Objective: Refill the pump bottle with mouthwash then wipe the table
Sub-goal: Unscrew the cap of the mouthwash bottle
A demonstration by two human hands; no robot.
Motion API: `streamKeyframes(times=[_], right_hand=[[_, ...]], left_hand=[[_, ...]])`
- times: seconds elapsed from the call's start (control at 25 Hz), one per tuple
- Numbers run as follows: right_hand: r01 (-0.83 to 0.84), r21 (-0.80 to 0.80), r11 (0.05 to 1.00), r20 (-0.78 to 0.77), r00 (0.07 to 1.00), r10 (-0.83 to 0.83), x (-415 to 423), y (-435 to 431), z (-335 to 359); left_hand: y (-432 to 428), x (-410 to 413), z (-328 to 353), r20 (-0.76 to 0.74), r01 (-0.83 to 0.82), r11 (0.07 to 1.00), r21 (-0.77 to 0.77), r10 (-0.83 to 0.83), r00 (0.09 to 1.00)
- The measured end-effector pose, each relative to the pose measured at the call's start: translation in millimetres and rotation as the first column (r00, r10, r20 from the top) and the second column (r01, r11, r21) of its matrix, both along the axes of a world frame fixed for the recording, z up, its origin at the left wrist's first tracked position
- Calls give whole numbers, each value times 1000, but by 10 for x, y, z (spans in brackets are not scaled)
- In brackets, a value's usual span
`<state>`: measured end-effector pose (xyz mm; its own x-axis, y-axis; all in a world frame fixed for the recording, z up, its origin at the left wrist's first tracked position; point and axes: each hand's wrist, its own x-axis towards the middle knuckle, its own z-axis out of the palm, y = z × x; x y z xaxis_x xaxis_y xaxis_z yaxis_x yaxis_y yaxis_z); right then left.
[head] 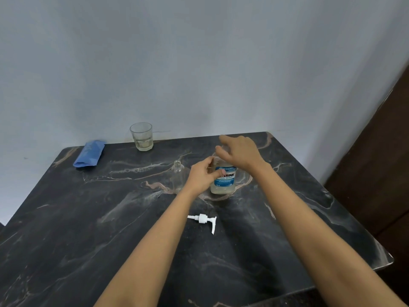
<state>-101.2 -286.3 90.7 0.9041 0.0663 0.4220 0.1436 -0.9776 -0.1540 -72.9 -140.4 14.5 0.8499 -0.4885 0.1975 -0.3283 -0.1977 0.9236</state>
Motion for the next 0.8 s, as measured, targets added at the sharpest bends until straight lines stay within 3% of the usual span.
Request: streamKeyframes(times=[0.16,0.52,0.6,0.68,0.76,0.8], right_hand=[[-215,10,977,-133,968,214,-20,-159,139],[-310,-106,945,-365,896,253,-33,-169,378],[-210,-163,964,-337,930,145,-54,-91,394],[37,-262,964,-267,958,-109,-46,54,319],[328,-391,860,-213,877,-431,-24,282,229],[387,-457,801,-190,837,-513,0,394,200]], left_hand=[[1,-2,0,3,9,1000,15,-9,1000],[19,5,22,27,22,999,50,-23,999],[-7,-7,12,30,-8,999,51,7,1000],[-65,-67,-10,30,-69,996,47,68,997],[-100,-128,-29,68,-124,991,54,121,990],[-95,-126,-32,88,-136,989,55,131,988]])
